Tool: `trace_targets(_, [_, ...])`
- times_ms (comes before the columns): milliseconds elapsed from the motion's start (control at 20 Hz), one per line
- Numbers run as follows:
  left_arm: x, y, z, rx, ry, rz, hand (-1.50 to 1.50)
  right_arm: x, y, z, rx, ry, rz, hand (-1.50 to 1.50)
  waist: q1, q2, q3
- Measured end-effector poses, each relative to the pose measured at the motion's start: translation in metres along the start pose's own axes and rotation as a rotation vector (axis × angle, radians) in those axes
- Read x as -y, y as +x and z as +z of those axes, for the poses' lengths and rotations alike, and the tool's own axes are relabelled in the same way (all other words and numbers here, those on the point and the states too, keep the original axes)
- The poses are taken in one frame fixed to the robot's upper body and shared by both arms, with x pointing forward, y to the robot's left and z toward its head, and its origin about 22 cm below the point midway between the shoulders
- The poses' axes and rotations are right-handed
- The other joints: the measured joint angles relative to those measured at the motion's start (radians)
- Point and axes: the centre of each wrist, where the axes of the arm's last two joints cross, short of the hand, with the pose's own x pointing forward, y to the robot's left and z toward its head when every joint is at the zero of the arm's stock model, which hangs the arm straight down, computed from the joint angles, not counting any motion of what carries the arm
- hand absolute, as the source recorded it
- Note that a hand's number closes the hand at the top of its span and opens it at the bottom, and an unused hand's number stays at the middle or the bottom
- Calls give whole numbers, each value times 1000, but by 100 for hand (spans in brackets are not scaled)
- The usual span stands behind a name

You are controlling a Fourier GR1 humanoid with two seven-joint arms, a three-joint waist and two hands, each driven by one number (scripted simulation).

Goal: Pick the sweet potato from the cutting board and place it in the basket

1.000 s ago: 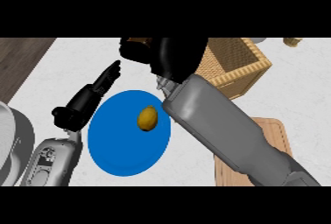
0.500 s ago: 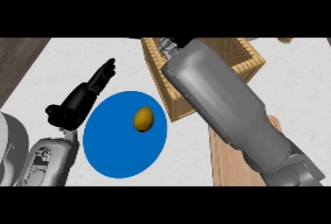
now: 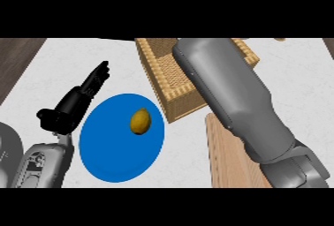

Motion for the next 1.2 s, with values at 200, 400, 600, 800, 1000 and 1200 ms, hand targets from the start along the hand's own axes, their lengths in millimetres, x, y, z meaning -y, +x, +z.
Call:
trace_targets(200, [1,0,4,-3,10,-1,0,-15,-17,-5,-47,17,14,150,-13,-1,1])
trace_targets(400, [-2,0,7,-8,19,-2,0,-30,-33,-3,-66,28,22,150,-20,-2,2])
trace_targets(600, [-2,-4,13,-14,30,-3,0,-45,-50,0,-58,8,43,150,-28,-3,2])
trace_targets(800, [-4,-6,15,-12,34,-6,0,-57,-64,3,-38,-20,65,150,-40,-3,2])
trace_targets(1000, [-9,-6,19,-22,52,-3,0,-62,-78,2,-28,-75,42,-150,-57,-7,3])
trace_targets(1200, [-11,-7,22,-17,52,-4,0,-65,-89,-1,-45,-112,11,-150,-57,-7,3])
